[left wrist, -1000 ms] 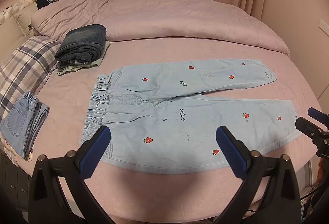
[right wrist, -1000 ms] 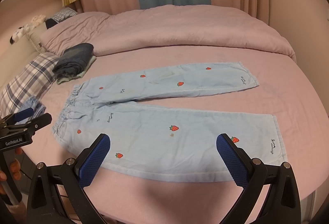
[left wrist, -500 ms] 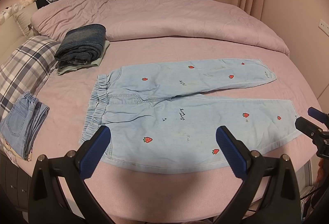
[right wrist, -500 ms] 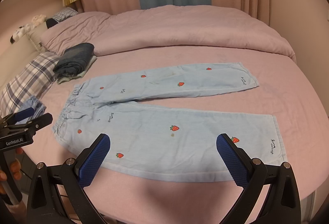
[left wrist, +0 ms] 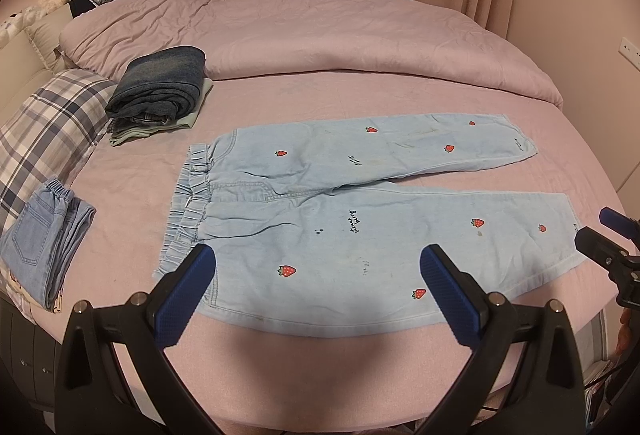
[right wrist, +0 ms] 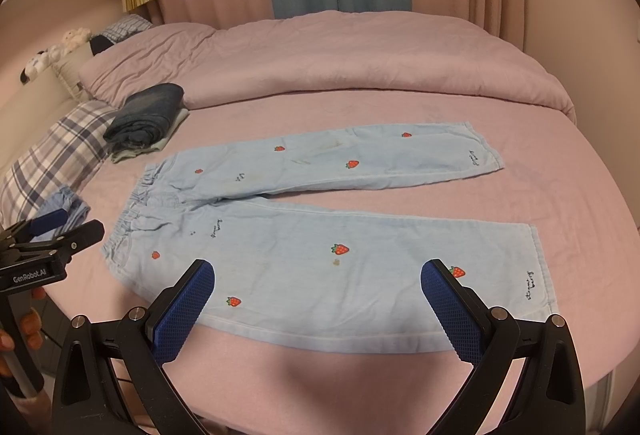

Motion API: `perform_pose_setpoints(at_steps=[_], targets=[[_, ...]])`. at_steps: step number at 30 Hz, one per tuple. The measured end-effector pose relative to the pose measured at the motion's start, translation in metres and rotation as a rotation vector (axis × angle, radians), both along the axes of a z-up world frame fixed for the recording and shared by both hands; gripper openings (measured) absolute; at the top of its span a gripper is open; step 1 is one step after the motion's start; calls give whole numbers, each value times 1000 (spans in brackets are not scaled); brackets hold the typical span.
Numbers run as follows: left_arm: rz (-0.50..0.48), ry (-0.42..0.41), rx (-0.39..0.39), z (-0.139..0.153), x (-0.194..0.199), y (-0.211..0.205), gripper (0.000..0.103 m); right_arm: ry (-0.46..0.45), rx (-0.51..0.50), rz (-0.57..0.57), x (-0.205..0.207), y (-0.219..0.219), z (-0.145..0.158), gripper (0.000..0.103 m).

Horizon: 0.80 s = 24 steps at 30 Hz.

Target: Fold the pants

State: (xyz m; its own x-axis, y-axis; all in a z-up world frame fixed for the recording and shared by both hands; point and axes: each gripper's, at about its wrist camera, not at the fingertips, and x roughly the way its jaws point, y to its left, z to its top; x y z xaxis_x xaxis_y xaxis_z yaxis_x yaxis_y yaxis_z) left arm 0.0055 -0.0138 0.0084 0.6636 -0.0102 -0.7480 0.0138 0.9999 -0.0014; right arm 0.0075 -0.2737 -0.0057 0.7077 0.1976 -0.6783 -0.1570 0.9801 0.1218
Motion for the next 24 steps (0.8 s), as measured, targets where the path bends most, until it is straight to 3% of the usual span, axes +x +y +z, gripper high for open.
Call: perform_pose_setpoints(at_steps=[6, 10, 13, 15, 17, 19, 24], targets=[[6, 22, -19, -6, 3, 2, 103, 44, 4, 37, 3, 6, -6, 103], [50, 66, -191, -30, 12, 29, 102, 39, -23, 140, 6, 31, -25, 103], [178, 178, -352, -66, 18, 67, 102, 6, -106, 240, 10, 65, -45, 103], [262, 225, -479, -82, 17, 85, 102, -33, -187, 320, 10, 95, -60, 103], [364, 251, -561, -101, 15, 112, 102, -15, -260, 407, 8, 117, -78, 103], [438, 281, -603, -113, 12, 131, 102, -4, -306, 507, 6, 139, -95, 103], [455, 241, -737, -129, 13, 152, 102, -76, -412, 711, -14, 187, -123, 95]])
